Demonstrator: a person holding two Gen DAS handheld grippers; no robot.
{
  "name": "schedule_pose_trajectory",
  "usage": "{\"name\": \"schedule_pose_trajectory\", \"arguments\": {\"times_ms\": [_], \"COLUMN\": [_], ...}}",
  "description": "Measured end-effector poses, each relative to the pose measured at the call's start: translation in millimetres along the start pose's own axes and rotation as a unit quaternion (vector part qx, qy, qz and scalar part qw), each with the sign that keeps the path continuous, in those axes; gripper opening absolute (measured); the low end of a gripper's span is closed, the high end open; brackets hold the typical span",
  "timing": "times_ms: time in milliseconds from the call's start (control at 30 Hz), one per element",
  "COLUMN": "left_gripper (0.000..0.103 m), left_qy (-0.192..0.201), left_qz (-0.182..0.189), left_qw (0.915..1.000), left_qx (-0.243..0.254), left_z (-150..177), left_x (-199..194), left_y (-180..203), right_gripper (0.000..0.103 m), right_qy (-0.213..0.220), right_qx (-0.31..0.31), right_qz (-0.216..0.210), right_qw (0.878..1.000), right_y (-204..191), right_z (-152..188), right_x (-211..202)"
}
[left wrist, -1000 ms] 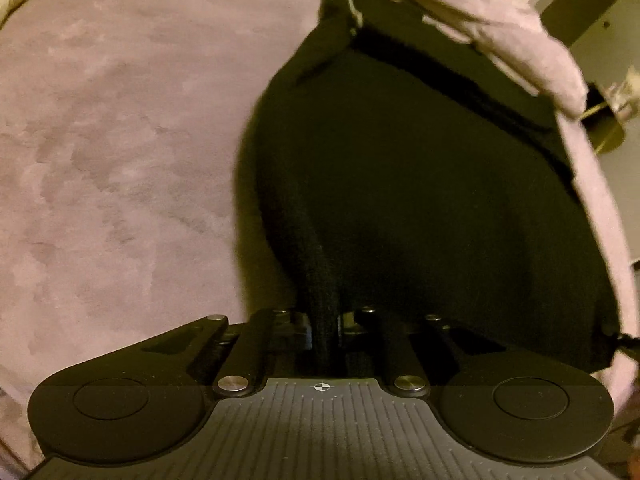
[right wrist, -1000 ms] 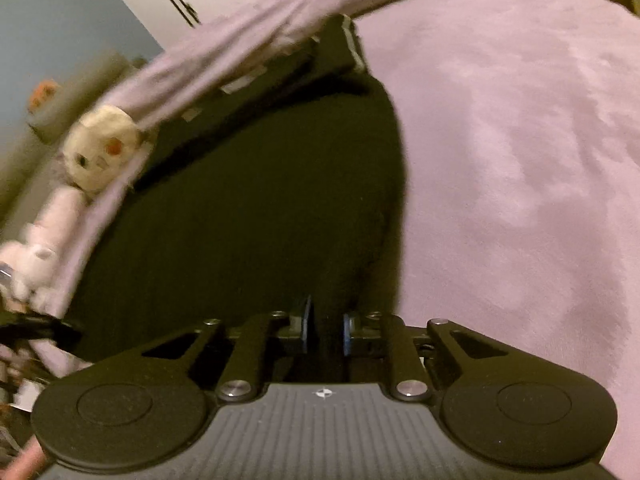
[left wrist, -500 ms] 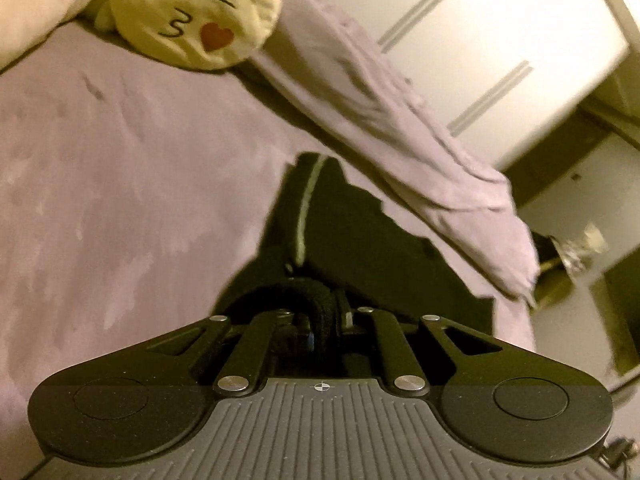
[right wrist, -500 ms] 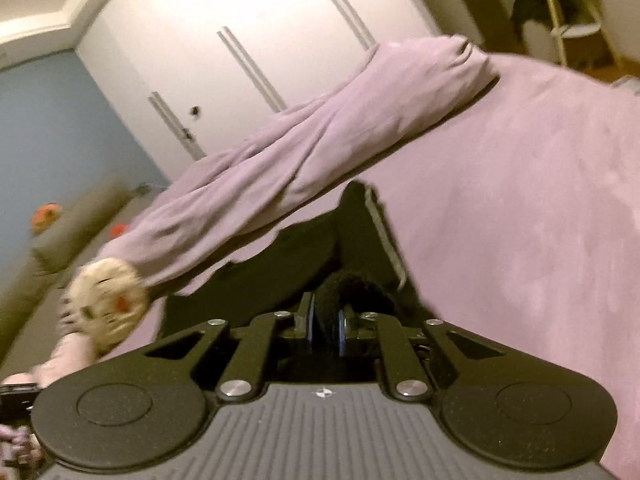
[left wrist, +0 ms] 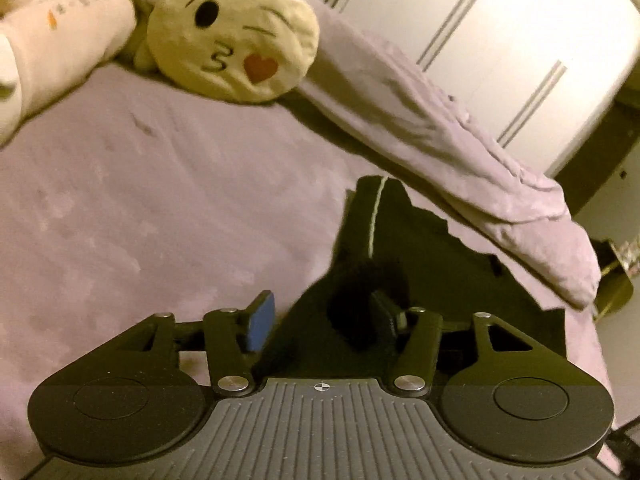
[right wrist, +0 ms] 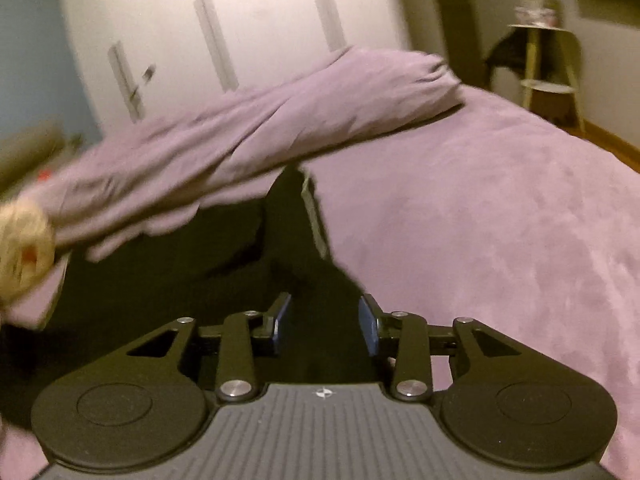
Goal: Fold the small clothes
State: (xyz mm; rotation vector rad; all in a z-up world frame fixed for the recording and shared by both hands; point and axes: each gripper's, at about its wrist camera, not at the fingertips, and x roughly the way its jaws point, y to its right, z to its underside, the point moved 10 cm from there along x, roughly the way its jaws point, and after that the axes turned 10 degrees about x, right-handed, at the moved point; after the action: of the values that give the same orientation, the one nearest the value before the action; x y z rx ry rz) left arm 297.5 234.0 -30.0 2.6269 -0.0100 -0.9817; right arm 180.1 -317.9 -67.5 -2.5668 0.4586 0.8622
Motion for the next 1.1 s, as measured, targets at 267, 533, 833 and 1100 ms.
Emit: {"name": "schedule_pose_trajectory", "arguments": {"times_ms": [267, 533, 833, 1100], "left_gripper": [0.078, 0.086, 0.064, 0.02], "left_qy": [-0.062, -0.056, -0.085, -0.093], "left_qz": [-0.012, -0.004, 0.049, 0.044], "left_qw": [0.9919, 0.985, 0.9789, 0.9772], "left_qx": [0.11, 0.163, 0.179, 0.186], "left_z": [36.4, 23.1, 13.7, 7.3], "left_x": [12.6, 58.9, 119.2, 115.8], "left_y": [19.4, 32.7, 40.8, 47.7], "right_gripper": [0.046, 0.065, 0.063, 0.014], "right_qy": [-0.022, 0.001, -0.061, -0.085], "right_qx": [-0.037, -0.107, -0.207, -0.21], "right_qz": [0.012, 0.026, -0.007, -0.037], "right_qw": [0.999, 0.994, 0.976, 0.973], "right_y": [-7.0, -12.4, -38.6, -55.0], "right_z": [18.2, -1.9, -20.2, -23.6], "right_x": [5.7, 27.8, 105.9, 96.7]}}
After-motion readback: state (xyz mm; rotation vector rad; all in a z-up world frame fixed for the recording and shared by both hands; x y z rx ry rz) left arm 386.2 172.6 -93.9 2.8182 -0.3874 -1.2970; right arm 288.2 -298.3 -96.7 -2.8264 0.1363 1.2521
